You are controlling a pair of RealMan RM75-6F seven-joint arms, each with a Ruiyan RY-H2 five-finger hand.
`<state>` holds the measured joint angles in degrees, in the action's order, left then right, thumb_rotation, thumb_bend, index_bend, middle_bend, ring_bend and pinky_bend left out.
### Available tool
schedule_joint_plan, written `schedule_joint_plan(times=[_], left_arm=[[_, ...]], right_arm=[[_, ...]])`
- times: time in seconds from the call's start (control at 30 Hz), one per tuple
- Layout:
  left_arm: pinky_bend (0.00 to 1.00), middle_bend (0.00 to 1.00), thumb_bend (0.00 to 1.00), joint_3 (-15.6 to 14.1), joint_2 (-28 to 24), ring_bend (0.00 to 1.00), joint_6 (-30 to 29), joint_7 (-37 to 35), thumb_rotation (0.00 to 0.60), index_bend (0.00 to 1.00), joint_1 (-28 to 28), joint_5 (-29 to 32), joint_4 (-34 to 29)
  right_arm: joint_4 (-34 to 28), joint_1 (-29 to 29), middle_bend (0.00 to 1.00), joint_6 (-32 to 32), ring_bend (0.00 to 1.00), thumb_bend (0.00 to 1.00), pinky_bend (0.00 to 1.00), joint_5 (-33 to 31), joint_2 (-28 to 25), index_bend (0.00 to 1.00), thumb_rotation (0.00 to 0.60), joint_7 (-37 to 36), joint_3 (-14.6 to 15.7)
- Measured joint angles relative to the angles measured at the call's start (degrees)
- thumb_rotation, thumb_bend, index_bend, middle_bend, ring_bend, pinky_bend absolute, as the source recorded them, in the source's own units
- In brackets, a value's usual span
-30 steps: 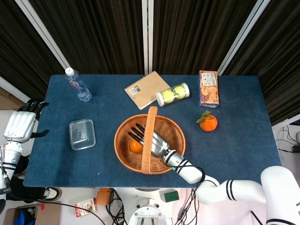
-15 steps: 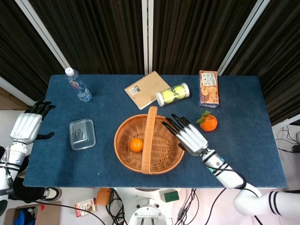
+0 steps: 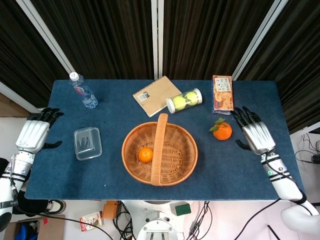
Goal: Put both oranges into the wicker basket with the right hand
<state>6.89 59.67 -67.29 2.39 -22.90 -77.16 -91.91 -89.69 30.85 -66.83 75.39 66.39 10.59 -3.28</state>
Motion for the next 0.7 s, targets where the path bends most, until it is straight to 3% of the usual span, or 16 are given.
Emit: schedule_joint_plan(times=[0.07,0.23,0.7], left_arm=[[0.28,0.12,0.12,-0.01,-0.13,0.08,-0.10,-0.05,0.600,0.18,0.04,-0.08,-0.07],[0.28,0.12,0.12,-0.07,-0.58,0.08,-0.02,0.36,0.600,0.18,0.05,-0.05,-0.61],[0.28,0.12,0.12,0.08,-1.12,0.08,0.49,0.62,0.600,0.18,-0.11,0.70,-1.18]], right_arm=[[1.85,0.61,0.00,4.53,0.00,0.21,0.00,-4.01,0.43,0.00,0.600,0.13,-0.53],[7.97,3.40,0.00,13.01,0.00,0.21,0.00,-11.06,4.46,0.00,0.600,1.67,-2.06],[16.24,8.97,0.00,21.76,0.00,0.21,0.02,-14.55,13.81,0.00,0.600,4.88,-3.23]])
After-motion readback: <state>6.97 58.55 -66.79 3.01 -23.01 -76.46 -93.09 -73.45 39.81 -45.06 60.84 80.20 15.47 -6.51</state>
